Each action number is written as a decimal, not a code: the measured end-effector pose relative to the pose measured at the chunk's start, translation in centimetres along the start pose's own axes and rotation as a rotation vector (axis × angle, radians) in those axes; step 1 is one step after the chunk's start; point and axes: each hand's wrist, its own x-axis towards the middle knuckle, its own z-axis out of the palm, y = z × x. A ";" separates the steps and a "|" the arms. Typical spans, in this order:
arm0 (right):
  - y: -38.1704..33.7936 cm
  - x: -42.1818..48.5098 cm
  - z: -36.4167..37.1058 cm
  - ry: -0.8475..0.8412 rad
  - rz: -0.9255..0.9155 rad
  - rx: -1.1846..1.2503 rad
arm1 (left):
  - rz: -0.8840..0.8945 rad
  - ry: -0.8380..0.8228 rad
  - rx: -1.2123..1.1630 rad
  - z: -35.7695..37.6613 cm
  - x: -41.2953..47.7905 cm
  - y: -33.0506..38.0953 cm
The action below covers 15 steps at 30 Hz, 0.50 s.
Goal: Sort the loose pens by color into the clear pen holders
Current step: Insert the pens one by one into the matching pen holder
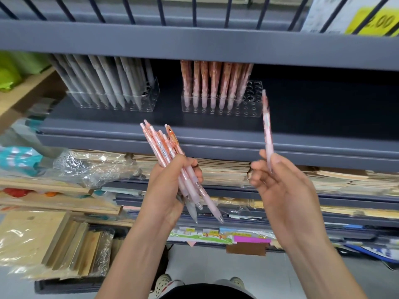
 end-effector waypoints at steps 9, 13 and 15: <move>-3.9 6.9 1.9 0.062 -0.350 -0.535 | -0.001 -0.026 0.045 0.1 -0.2 0.0; -4.5 10.4 3.2 0.147 -0.504 -0.783 | -0.006 -0.036 0.063 0.1 -0.2 -0.3; -4.3 11.6 3.9 0.168 -0.576 -0.903 | -0.004 -0.040 0.065 0.1 -0.2 -0.5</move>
